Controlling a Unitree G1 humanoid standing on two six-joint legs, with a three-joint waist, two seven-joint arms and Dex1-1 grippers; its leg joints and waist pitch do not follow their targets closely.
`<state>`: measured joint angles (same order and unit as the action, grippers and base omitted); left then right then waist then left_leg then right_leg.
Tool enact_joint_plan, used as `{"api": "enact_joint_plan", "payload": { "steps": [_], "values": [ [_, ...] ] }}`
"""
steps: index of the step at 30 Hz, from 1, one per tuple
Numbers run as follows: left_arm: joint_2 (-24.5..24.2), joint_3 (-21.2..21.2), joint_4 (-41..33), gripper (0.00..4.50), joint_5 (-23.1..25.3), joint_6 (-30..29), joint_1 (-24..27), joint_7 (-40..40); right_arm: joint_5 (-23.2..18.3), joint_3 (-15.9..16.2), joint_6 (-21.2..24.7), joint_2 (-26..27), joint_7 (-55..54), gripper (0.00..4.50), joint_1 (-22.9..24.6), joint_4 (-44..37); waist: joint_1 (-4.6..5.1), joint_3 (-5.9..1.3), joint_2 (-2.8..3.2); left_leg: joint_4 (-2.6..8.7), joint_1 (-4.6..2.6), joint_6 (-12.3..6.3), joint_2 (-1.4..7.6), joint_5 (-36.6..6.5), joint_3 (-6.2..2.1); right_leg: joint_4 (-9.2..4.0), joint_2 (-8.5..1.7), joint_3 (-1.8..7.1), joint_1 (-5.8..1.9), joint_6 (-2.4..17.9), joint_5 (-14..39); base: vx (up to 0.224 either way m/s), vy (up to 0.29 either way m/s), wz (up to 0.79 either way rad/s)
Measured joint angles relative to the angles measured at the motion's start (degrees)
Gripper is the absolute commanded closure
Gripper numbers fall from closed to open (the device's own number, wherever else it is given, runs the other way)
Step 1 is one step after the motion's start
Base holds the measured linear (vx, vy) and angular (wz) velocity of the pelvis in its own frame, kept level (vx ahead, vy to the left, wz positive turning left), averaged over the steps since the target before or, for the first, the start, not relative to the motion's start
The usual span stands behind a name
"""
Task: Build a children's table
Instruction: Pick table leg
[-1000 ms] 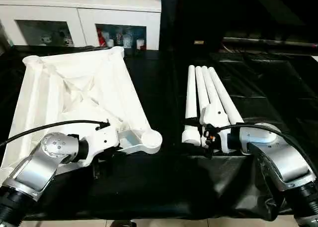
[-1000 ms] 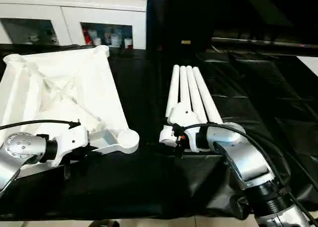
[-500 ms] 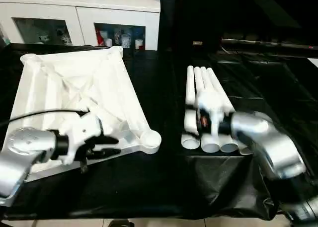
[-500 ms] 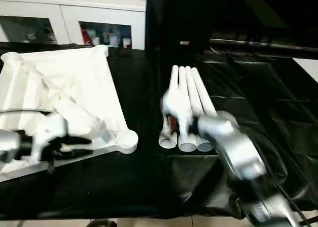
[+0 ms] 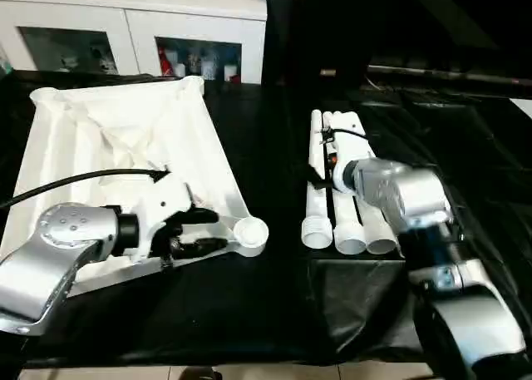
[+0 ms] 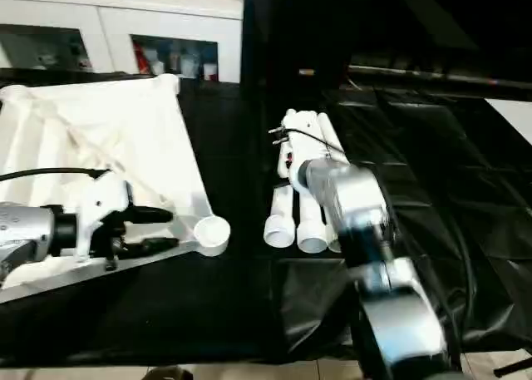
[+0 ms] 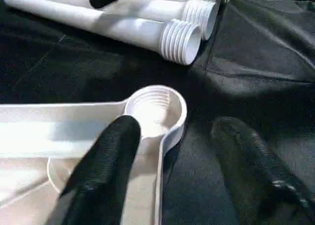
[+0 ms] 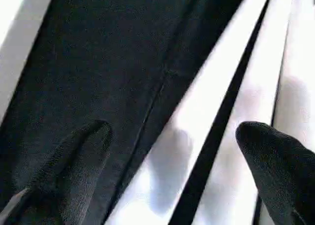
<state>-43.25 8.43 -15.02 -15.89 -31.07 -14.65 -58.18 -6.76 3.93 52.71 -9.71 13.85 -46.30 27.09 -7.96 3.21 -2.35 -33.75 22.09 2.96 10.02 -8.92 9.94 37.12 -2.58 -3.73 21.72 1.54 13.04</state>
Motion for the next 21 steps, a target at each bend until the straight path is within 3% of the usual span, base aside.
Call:
{"api": "enact_joint_plan", "payload": {
  "steps": [1,5,9,21],
  "values": [
    [0.35,0.43,0.0,1.32,0.06,0.02,-0.4,0.06,0.17,0.12,1.19,0.04,-0.03,0.0,-0.56,1.33,-0.02,0.0,0.0,0.0,0.05,0.0,0.0,0.0,0.0,-0.01,0.01,0.0,0.04,0.0,0.01,0.0,0.0,0.0],
    [1.61,1.42,-0.01,1.12,0.38,-0.03,-2.14,0.37,-1.01,-0.91,3.41,2.66,0.51,0.0,-2.98,6.08,0.06,0.0,0.01,0.0,0.07,0.02,0.0,0.01,0.01,-0.01,0.01,0.02,0.07,0.0,0.0,0.0,0.0,0.0],
    [1.78,1.55,0.0,1.12,0.35,-0.04,-2.43,0.31,-2.63,-2.53,2.95,3.92,1.24,0.0,-4.1,9.43,0.08,0.02,0.05,-0.01,0.06,0.02,0.0,0.01,0.01,0.0,0.01,0.02,0.05,0.0,0.0,0.0,0.0,0.0],
    [1.7,2.39,0.03,1.12,0.42,-0.12,-2.5,-0.23,-2.18,-3.83,1.36,5.46,-0.34,0.0,-7.64,15.62,0.03,0.02,0.04,0.0,-0.01,0.05,0.0,0.02,0.0,0.02,0.01,0.02,0.04,0.02,-0.1,0.0,0.0,0.0]
  ]
}}
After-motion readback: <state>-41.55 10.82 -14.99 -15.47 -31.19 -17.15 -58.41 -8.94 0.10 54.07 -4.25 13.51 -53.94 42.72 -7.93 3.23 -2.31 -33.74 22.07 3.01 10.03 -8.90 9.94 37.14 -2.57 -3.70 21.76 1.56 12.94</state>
